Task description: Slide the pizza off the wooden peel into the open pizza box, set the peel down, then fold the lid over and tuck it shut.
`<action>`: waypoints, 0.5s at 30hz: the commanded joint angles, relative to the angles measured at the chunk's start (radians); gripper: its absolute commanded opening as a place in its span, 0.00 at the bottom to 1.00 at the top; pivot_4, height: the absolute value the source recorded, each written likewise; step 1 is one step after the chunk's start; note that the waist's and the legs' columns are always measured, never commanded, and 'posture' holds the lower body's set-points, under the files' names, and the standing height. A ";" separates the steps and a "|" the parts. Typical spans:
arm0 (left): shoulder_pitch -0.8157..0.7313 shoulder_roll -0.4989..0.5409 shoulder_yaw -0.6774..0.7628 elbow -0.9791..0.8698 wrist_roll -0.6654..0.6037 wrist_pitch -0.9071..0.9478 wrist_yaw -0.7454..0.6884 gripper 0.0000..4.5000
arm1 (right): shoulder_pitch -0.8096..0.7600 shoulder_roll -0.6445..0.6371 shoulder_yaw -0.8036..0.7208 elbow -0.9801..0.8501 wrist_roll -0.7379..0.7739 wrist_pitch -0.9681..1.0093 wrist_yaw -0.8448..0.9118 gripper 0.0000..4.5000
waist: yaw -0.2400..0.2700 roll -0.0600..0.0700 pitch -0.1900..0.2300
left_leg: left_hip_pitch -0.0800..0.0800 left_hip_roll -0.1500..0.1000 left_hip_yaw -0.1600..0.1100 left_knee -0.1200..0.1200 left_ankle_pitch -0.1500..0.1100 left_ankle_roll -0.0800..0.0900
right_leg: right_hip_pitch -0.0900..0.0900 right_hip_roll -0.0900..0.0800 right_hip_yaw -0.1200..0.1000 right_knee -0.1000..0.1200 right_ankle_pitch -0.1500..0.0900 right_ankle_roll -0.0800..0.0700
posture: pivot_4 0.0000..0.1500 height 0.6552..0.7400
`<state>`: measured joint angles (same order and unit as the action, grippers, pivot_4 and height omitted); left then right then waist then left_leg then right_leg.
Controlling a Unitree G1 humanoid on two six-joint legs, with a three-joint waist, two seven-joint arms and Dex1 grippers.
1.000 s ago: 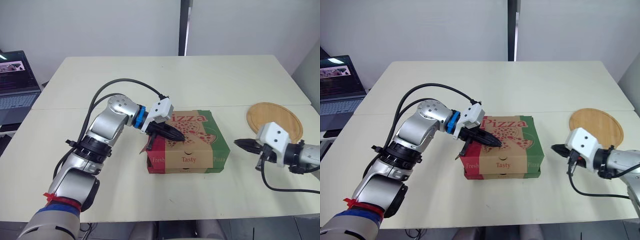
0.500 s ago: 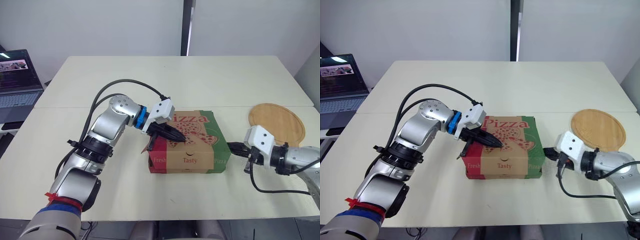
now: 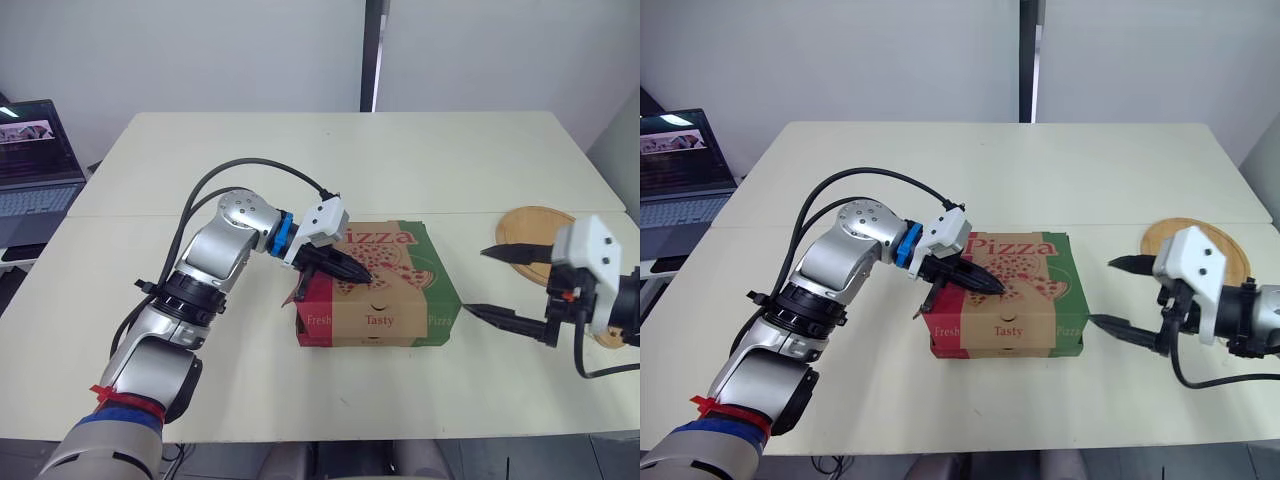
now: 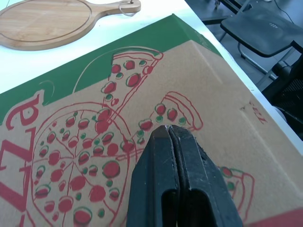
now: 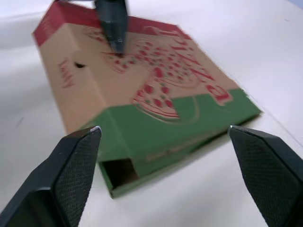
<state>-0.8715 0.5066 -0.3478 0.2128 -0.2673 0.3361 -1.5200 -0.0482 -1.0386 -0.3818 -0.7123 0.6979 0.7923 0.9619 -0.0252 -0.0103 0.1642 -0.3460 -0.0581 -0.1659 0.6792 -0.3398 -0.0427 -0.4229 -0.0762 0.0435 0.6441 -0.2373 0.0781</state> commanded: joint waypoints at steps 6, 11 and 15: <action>-0.017 0.003 0.014 -0.023 -0.007 -0.010 -0.015 0.00 | -0.097 -0.019 0.196 0.004 -0.115 -0.076 -0.037 0.99 | 0.000 0.000 0.000 | 0.000 0.000 0.000 0.000 0.000 0.000 | 0.000 0.000 0.000 0.000 0.000 0.000 | 1.00 1.00; -0.013 -0.002 0.008 -0.048 -0.015 0.002 -0.025 0.00 | -0.113 -0.009 0.278 0.056 -0.204 -0.137 -0.042 0.99 | 0.001 0.000 0.000 | 0.000 0.000 0.000 0.000 0.000 0.000 | 0.000 0.000 0.000 0.000 0.000 0.000 | 1.00 1.00; -0.011 0.000 -0.005 -0.067 -0.014 -0.001 -0.051 0.00 | -0.113 0.003 0.307 0.074 -0.247 -0.171 -0.047 0.99 | 0.000 0.000 0.000 | 0.000 0.000 0.000 0.000 0.000 0.000 | 0.000 0.000 0.000 0.000 0.000 0.000 | 1.00 1.00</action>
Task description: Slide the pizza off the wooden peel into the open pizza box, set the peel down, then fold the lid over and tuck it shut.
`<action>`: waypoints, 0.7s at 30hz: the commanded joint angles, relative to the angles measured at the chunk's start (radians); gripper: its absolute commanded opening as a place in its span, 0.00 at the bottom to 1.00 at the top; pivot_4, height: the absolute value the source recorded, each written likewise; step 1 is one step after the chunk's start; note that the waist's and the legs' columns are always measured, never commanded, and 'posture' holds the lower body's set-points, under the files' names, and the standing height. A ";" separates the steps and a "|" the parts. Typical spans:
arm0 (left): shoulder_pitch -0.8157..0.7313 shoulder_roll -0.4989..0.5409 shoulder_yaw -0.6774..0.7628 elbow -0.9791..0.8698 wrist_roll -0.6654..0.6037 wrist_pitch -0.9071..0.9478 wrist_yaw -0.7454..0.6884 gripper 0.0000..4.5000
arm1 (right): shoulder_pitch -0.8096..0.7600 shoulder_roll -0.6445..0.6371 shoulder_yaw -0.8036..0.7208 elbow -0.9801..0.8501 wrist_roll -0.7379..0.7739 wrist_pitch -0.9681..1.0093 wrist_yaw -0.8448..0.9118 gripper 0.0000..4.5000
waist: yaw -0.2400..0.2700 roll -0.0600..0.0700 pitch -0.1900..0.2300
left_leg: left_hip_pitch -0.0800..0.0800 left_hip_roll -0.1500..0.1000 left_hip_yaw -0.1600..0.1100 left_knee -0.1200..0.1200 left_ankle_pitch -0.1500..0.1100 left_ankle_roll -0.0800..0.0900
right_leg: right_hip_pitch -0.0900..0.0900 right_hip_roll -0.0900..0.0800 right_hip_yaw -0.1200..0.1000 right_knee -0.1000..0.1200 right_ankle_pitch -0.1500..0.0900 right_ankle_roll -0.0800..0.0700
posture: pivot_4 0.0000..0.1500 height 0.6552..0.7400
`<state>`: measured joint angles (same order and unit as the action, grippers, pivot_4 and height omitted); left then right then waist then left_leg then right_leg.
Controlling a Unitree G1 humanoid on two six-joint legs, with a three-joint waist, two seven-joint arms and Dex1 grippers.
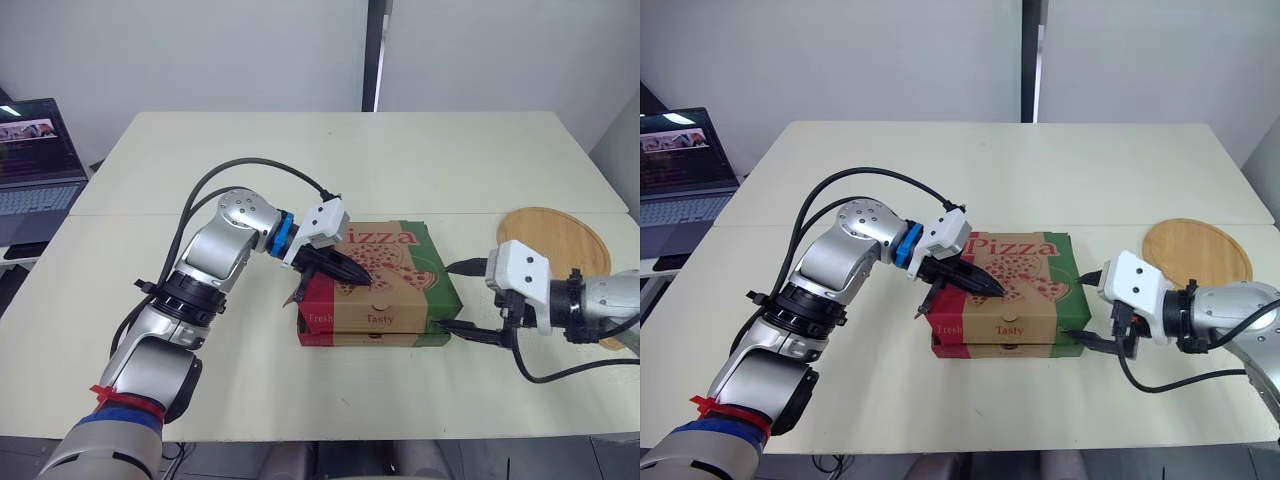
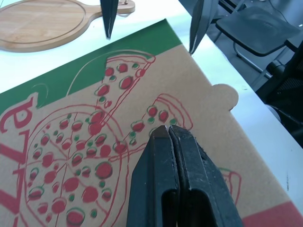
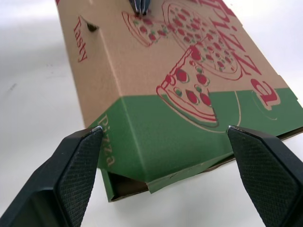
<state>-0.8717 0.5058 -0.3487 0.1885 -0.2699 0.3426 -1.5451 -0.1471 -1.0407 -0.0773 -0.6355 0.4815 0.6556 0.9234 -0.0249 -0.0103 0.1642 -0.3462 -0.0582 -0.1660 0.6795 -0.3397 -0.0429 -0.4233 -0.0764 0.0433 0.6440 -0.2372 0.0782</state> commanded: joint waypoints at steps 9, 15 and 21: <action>0.015 0.018 -0.055 -0.042 0.048 -0.077 -0.055 0.00 | 0.017 0.029 0.023 -0.010 -0.081 -0.069 -0.023 0.99 | 0.000 0.000 0.000 | 0.000 0.000 0.000 0.000 0.000 0.000 | 0.000 0.000 0.000 0.000 0.000 0.000 | 1.00 1.00; 0.033 0.022 -0.069 -0.030 0.082 -0.116 -0.047 0.00 | 0.050 0.049 0.024 -0.030 -0.102 -0.072 -0.043 0.99 | 0.000 0.000 0.000 | 0.000 0.000 0.000 0.000 0.000 0.000 | 0.000 0.000 0.000 0.000 0.000 0.000 | 1.00 1.00; 0.039 0.026 -0.072 -0.020 0.098 -0.138 -0.041 0.00 | 0.082 0.078 -0.015 -0.053 -0.091 -0.060 -0.066 0.99 | 0.000 0.000 0.000 | 0.000 0.000 0.000 0.000 0.000 0.000 | 0.000 0.000 0.000 0.000 0.000 0.000 | 1.00 1.00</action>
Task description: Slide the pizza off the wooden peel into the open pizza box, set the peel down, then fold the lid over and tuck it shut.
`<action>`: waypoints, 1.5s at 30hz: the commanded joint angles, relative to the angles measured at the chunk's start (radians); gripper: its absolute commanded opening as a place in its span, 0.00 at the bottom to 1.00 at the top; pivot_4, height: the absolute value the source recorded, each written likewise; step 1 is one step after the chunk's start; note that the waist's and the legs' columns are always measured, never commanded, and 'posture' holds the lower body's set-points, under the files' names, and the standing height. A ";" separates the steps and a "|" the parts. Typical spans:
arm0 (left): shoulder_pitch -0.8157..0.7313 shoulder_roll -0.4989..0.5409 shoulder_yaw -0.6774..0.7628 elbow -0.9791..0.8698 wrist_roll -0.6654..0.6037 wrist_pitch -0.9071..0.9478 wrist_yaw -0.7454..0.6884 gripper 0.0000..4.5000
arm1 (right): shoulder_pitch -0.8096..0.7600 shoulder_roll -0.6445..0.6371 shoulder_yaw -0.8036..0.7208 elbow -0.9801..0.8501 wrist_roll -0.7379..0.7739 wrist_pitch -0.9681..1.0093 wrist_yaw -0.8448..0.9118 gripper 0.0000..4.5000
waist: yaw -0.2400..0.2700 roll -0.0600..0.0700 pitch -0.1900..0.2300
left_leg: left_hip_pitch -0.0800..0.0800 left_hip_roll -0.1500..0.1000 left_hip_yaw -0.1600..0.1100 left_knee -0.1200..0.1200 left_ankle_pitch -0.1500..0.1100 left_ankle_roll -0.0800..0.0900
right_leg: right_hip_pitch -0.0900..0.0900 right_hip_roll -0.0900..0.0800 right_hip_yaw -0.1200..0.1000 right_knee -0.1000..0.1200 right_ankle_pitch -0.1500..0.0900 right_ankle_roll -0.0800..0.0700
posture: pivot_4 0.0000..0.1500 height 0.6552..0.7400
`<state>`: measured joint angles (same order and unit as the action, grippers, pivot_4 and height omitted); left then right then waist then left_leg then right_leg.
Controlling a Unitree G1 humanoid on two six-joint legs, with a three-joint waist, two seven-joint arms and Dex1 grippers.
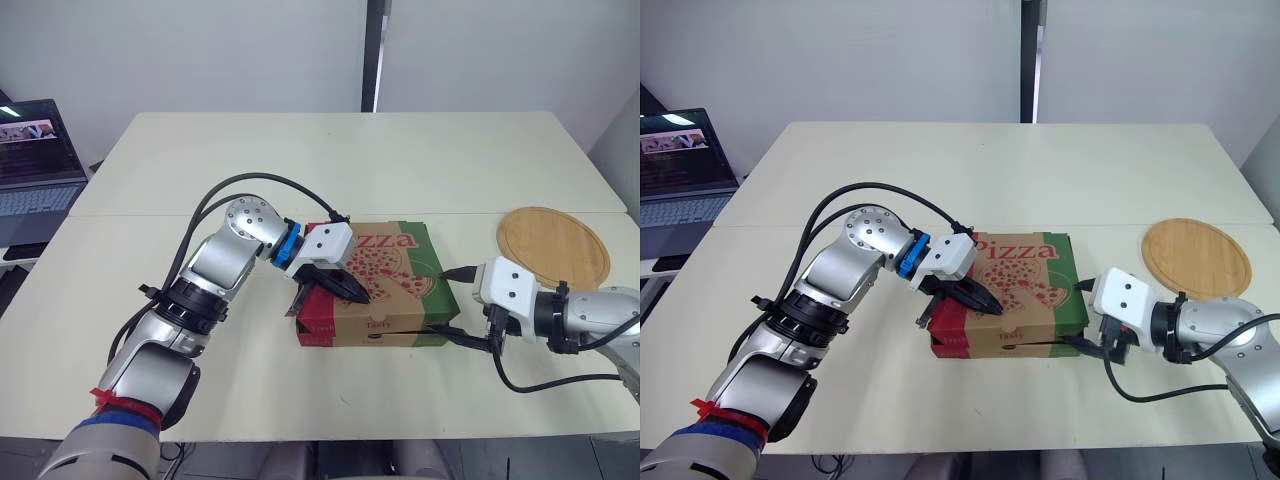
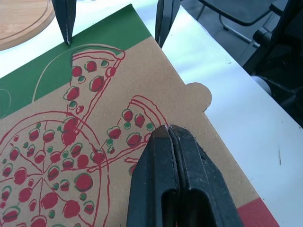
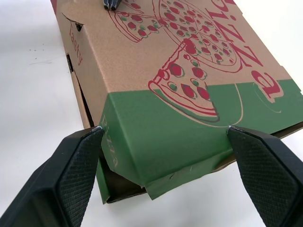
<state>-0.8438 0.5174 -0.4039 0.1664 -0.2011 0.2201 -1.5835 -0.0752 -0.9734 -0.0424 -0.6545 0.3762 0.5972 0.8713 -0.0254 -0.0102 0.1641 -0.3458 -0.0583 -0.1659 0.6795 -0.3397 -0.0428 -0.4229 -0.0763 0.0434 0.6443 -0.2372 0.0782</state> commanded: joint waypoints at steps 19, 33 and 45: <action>0.008 0.018 -0.001 0.013 0.034 -0.024 0.015 0.00 | 0.120 0.083 -0.156 0.115 0.050 -0.013 -0.035 0.40 | -0.001 0.000 0.000 | 0.001 0.000 0.000 0.000 0.000 0.000 | 0.001 0.000 0.000 0.000 0.000 0.000 | 1.00 1.00; -0.051 -0.001 0.031 0.075 0.020 -0.027 0.036 0.00 | 0.011 0.166 -0.105 0.080 0.228 0.135 -0.037 0.01 | -0.001 0.000 0.000 | 0.001 0.000 0.000 0.000 0.000 0.000 | 0.001 0.000 0.000 0.000 0.000 0.000 | 1.00 1.00; -0.040 -0.004 0.025 0.065 0.025 -0.036 0.039 0.00 | 0.089 0.132 -0.077 0.098 0.092 0.045 -0.066 0.01 | -0.001 0.000 0.000 | 0.001 0.000 -0.001 0.000 0.000 0.000 | 0.000 0.000 0.000 0.001 0.000 0.000 | 1.00 1.00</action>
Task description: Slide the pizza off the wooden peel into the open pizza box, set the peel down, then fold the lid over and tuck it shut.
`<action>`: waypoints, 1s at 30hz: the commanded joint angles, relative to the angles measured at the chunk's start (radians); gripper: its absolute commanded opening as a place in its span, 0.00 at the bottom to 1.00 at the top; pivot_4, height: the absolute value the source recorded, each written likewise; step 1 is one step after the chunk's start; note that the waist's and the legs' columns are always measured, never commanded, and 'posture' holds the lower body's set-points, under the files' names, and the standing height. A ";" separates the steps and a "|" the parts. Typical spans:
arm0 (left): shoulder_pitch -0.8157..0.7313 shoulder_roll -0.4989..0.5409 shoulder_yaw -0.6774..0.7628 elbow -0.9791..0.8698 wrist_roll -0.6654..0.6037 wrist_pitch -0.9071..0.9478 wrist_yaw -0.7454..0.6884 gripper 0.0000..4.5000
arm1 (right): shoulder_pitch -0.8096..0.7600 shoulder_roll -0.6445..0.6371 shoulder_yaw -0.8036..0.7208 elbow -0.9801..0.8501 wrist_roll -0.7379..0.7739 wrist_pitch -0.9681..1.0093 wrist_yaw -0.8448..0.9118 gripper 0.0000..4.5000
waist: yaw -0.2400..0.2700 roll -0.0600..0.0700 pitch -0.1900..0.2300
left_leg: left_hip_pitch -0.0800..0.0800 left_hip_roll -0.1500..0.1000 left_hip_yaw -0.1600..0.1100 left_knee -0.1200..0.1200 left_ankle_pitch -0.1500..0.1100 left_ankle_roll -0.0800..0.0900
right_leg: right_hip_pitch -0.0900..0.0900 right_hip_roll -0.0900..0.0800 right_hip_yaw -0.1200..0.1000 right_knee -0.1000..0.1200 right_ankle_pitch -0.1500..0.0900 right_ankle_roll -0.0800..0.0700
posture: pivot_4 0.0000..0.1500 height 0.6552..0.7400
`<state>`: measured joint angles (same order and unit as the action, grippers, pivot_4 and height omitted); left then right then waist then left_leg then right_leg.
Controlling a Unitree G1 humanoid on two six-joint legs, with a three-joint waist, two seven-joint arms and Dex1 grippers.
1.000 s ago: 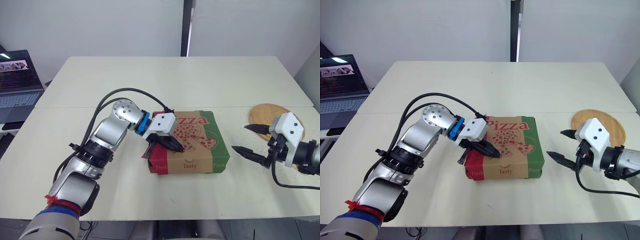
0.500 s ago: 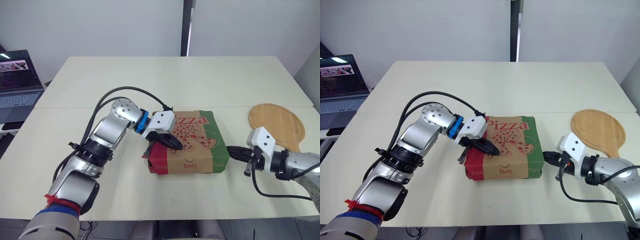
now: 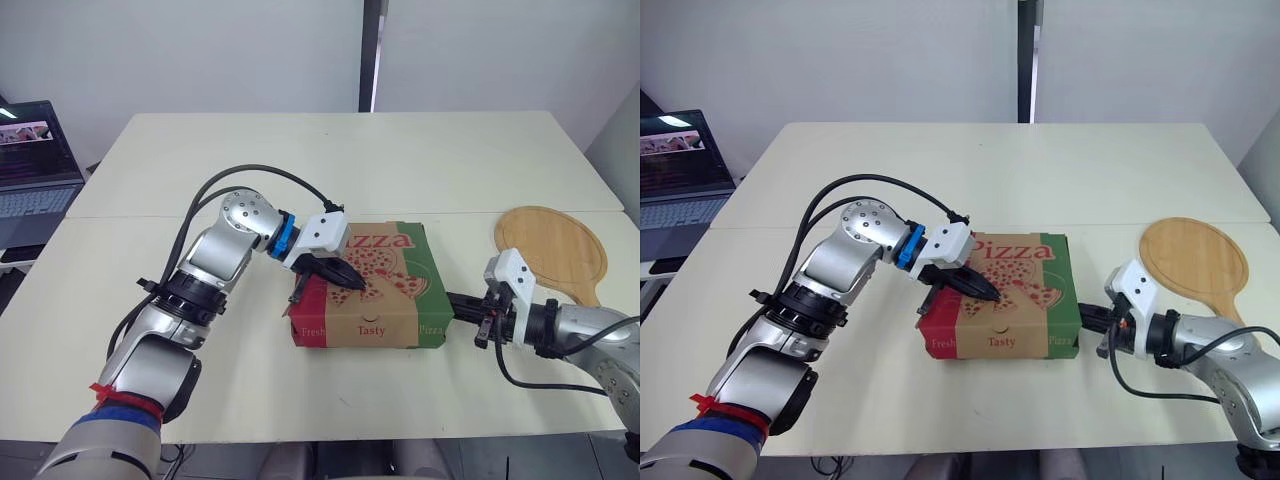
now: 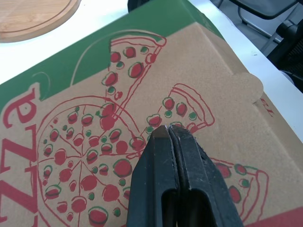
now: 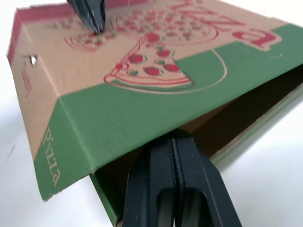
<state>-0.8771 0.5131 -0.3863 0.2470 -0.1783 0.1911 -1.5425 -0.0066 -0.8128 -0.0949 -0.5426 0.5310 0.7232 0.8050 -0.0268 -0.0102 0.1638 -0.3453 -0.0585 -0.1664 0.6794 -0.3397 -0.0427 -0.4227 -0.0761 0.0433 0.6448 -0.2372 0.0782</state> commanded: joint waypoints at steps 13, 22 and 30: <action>-0.009 0.001 0.015 -0.001 0.002 -0.012 0.000 0.00 | 0.063 -0.174 -0.321 -0.168 0.180 0.058 0.101 0.53 | 0.000 0.000 0.000 | 0.000 0.000 0.000 0.000 0.000 0.000 | 0.000 0.000 0.000 0.000 0.000 0.000 | 1.00 1.00; -0.015 -0.009 0.016 0.000 -0.003 -0.010 -0.002 0.00 | -0.029 -0.221 -0.061 -0.222 0.026 -0.028 0.072 0.92 | 0.001 0.000 0.000 | 0.000 0.000 0.000 0.000 0.000 0.000 | 0.001 0.000 0.000 -0.001 0.000 0.000 | 1.00 1.00; -0.022 -0.013 0.023 -0.004 -0.012 -0.003 -0.002 0.00 | -0.104 -0.211 0.064 -0.145 -0.130 -0.148 0.075 0.92 | 0.001 0.000 0.000 | 0.000 0.000 0.000 0.000 0.000 0.000 | 0.000 0.000 0.000 -0.001 0.000 0.000 | 1.00 1.00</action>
<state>-0.8766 0.5039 -0.3863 0.2603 -0.1776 0.1889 -1.5414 -0.0956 -1.0225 -0.0263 -0.6811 0.4249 0.6102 0.8754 -0.0260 -0.0104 0.1640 -0.3456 -0.0583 -0.1665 0.6797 -0.3397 -0.0428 -0.4224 -0.0761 0.0432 0.6442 -0.2373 0.0783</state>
